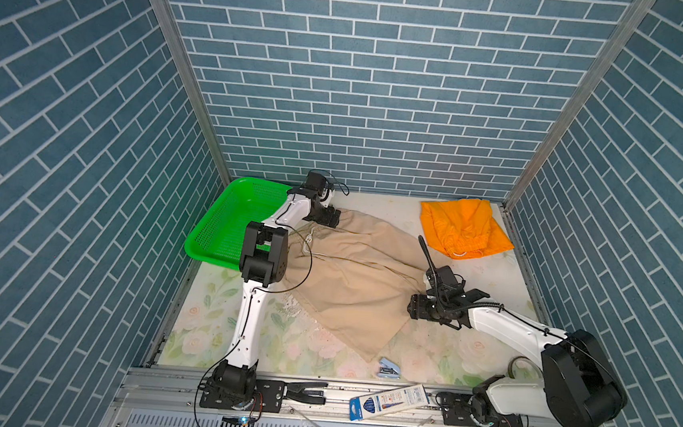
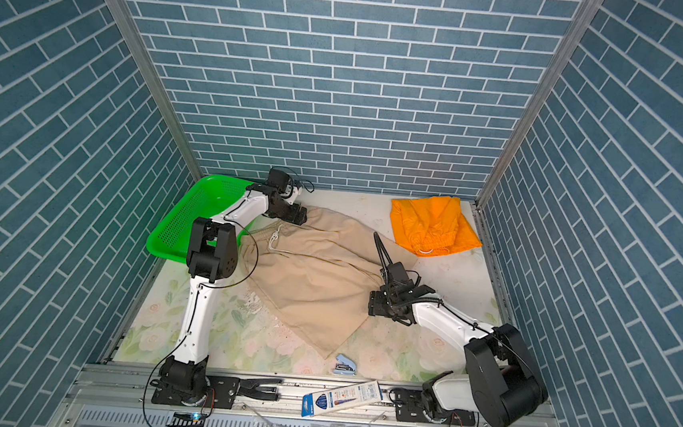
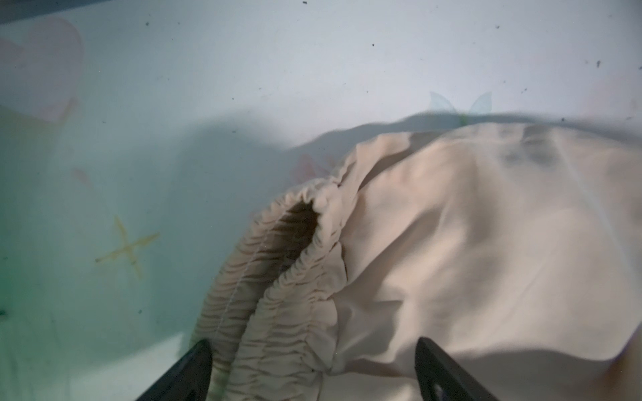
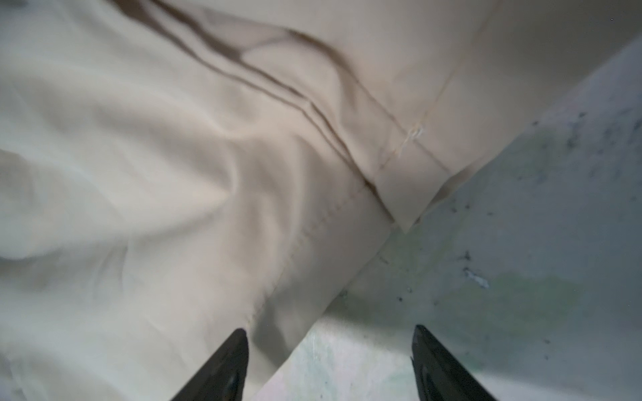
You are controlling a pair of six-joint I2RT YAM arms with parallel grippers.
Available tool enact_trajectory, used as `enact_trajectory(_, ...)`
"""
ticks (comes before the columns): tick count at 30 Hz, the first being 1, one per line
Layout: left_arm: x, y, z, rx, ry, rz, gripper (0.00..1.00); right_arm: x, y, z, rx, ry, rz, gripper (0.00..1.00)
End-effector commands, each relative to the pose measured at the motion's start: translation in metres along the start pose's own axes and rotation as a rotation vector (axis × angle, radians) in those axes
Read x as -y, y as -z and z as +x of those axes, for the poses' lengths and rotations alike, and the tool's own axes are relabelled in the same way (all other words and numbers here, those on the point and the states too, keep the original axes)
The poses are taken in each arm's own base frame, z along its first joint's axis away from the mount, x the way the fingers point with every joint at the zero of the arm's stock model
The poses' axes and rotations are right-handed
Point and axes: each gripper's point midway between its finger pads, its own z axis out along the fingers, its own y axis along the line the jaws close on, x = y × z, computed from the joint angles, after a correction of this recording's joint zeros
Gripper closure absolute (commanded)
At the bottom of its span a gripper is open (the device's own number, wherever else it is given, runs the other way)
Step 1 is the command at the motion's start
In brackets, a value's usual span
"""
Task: Fold and stack the shorts
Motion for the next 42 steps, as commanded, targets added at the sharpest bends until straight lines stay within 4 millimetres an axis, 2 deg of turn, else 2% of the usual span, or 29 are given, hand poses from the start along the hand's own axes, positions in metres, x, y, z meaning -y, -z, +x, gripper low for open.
enact_trajectory(1,-0.004,0.002,0.001,-0.024,0.009,-0.028,0.29,0.011,-0.006,-0.026,0.083,-0.066,0.051,0.24)
enact_trajectory(5,-0.008,0.003,0.005,-0.040,0.027,-0.042,0.73,0.011,-0.025,-0.043,0.077,-0.040,0.035,0.27)
enact_trajectory(8,-0.013,0.006,0.009,-0.059,0.043,-0.059,0.86,0.018,-0.038,-0.051,0.047,-0.030,0.058,0.37)
enact_trajectory(10,-0.020,0.010,0.014,-0.075,0.060,-0.088,0.99,0.019,-0.045,-0.057,0.030,-0.016,0.054,0.50)
enact_trajectory(11,-0.024,0.013,0.016,-0.080,0.074,-0.098,1.00,0.019,-0.047,-0.061,0.029,-0.004,0.060,0.58)
enact_trajectory(16,-0.037,0.033,0.029,-0.090,0.176,-0.108,1.00,0.026,-0.057,-0.085,-0.004,0.068,0.113,0.93)
enact_trajectory(18,-0.040,0.042,0.036,-0.090,0.200,-0.118,1.00,0.025,-0.060,-0.101,0.000,0.108,0.129,0.98)
enact_trajectory(26,-0.040,0.065,0.074,-0.136,0.276,-0.164,1.00,0.002,-0.069,-0.163,0.034,0.231,0.091,0.98)
enact_trajectory(30,-0.041,0.077,0.085,-0.121,0.299,-0.189,1.00,-0.009,-0.077,-0.182,0.037,0.271,0.066,0.90)
enact_trajectory(34,-0.038,0.088,0.091,-0.098,0.323,-0.184,1.00,-0.013,-0.074,-0.205,0.062,0.300,0.073,0.84)
enact_trajectory(36,-0.032,0.092,0.096,-0.089,0.340,-0.160,1.00,-0.011,-0.065,-0.215,0.078,0.303,0.083,0.73)
enact_trajectory(38,-0.029,0.097,0.101,-0.078,0.349,-0.149,0.79,-0.009,-0.052,-0.219,0.085,0.302,0.089,0.64)
enact_trajectory(40,-0.026,0.107,0.099,-0.038,0.351,-0.143,0.66,-0.007,-0.035,-0.219,0.104,0.287,0.080,0.58)
enact_trajectory(41,-0.025,0.113,0.096,-0.009,0.351,-0.142,0.51,-0.007,-0.027,-0.217,0.114,0.276,0.067,0.55)
enact_trajectory(42,-0.023,0.120,0.094,0.019,0.355,-0.137,0.31,-0.005,-0.018,-0.212,0.122,0.257,0.052,0.52)
